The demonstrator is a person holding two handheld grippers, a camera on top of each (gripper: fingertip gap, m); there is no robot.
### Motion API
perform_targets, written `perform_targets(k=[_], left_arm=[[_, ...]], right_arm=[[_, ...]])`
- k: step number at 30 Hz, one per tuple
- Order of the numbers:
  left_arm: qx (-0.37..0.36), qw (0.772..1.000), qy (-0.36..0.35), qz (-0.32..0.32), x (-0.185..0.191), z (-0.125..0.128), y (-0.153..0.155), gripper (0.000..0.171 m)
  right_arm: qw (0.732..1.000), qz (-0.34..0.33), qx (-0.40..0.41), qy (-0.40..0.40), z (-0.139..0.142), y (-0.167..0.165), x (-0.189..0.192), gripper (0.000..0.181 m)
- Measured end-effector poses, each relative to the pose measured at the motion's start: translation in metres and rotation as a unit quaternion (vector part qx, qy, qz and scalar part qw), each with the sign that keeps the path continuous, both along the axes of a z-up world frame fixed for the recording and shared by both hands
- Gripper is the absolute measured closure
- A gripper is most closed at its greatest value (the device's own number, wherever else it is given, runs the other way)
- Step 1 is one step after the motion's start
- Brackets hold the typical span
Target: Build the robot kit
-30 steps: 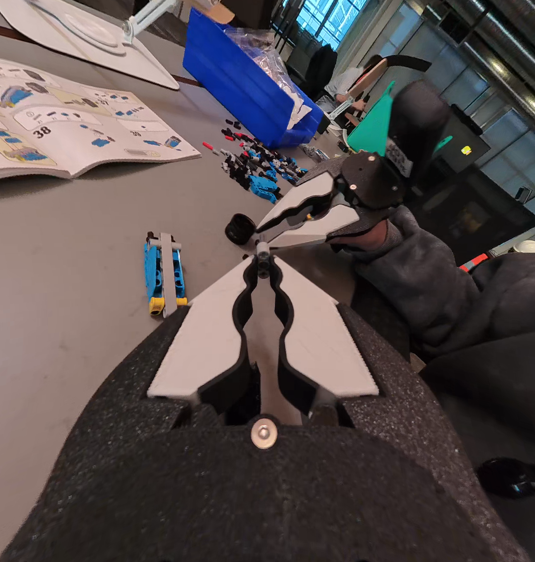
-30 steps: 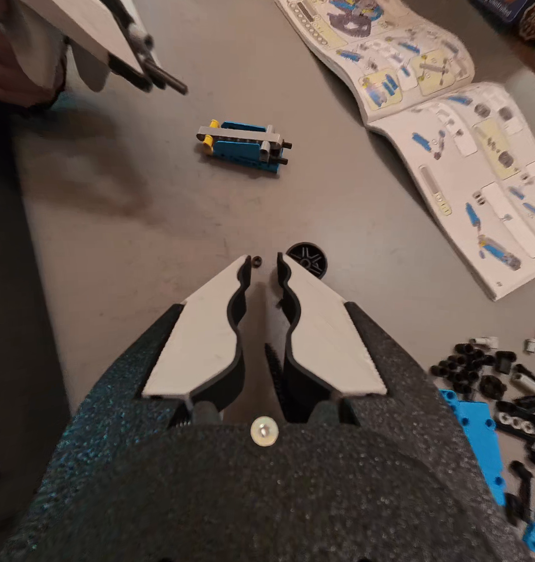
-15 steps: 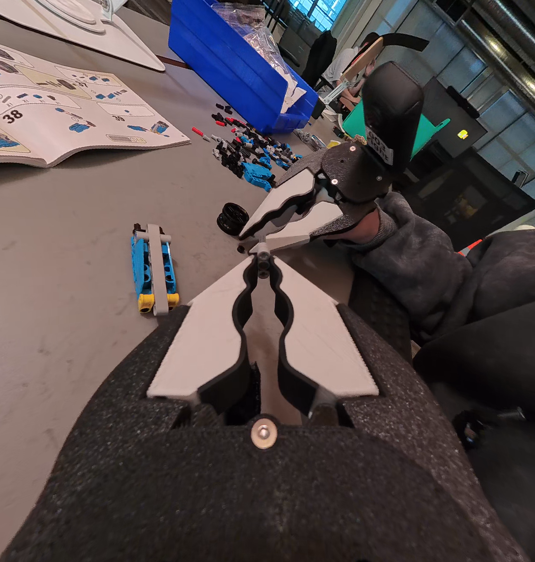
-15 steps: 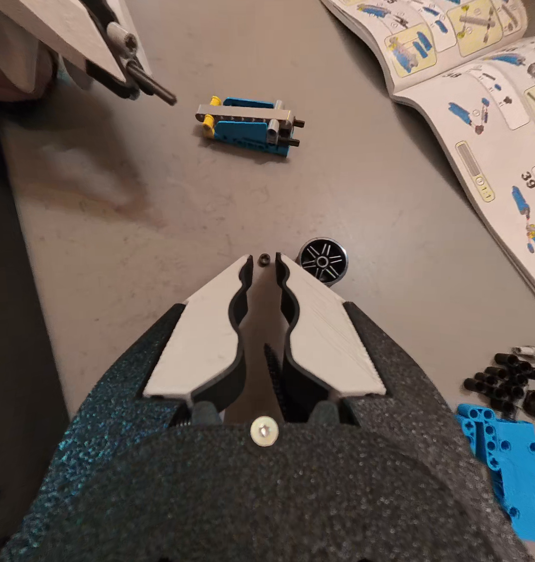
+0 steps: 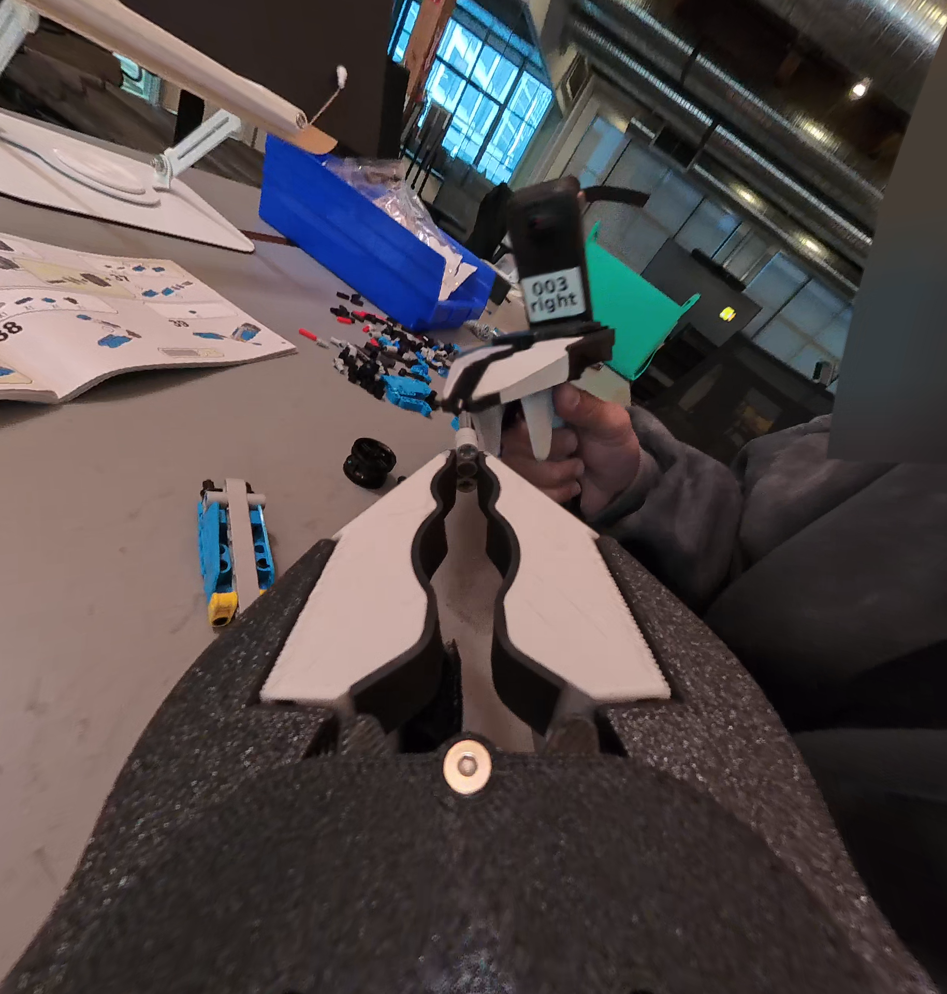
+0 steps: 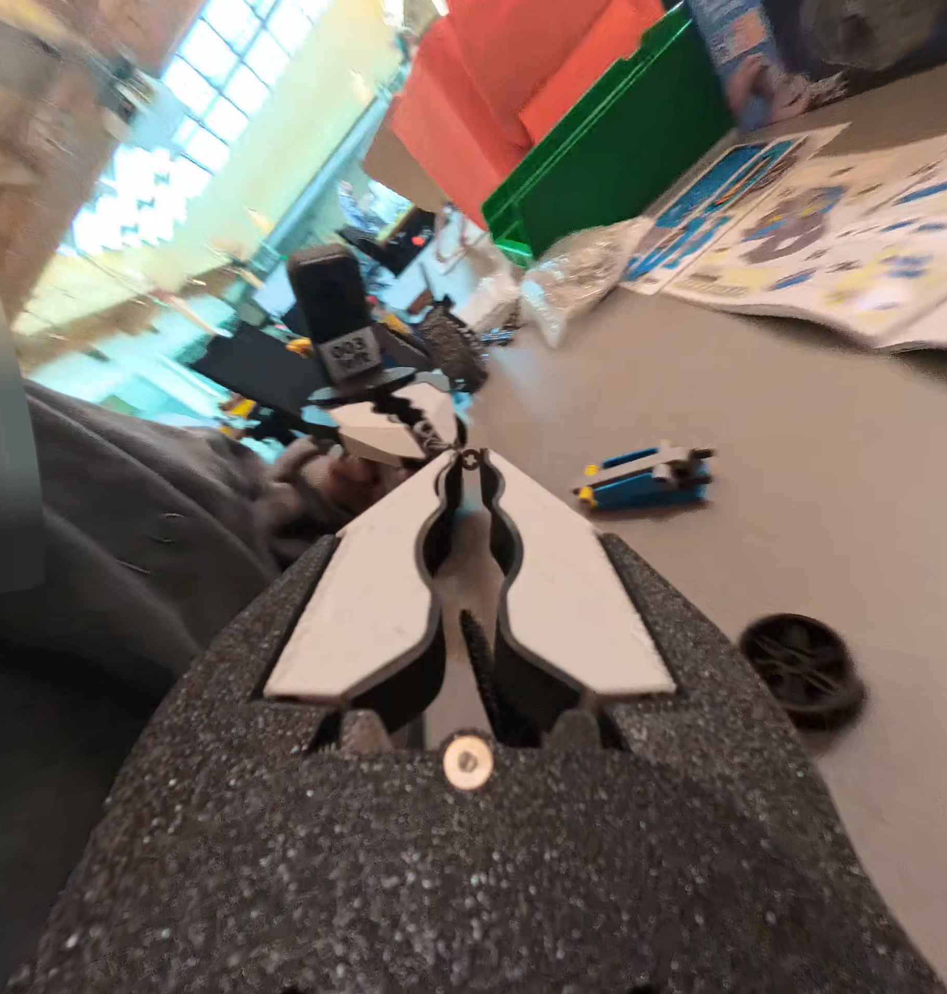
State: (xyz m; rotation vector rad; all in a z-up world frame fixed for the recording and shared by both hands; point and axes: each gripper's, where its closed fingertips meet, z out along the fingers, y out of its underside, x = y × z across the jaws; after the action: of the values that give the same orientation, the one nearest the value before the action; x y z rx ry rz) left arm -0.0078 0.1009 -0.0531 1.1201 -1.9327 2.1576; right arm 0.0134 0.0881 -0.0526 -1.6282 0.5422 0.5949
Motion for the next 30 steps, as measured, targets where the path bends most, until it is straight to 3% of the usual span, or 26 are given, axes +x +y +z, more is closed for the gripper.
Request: perform_targets(k=[9,24,27,30], left_arm=[[0.004,1.0,-0.016,0.006,-0.001,0.004,0.001,0.165],[0.002,1.0,-0.017,0.008,-0.002,0.004,0.002,0.165],[0.006,1.0,-0.016,0.006,-0.002,0.003,0.001,0.165],[0.009,1.0,-0.014,0.008,-0.001,0.002,0.001,0.165]], right_arm=[[0.989,0.028,0.08,0.119,0.012,0.012,-0.009,0.176],[0.984,0.04,0.084,0.149,0.007,0.015,-0.01,0.175],[0.988,0.021,0.071,0.135,0.003,0.009,-0.002,0.175],[0.999,0.004,-0.016,0.049,-0.015,0.005,-0.001,0.175]])
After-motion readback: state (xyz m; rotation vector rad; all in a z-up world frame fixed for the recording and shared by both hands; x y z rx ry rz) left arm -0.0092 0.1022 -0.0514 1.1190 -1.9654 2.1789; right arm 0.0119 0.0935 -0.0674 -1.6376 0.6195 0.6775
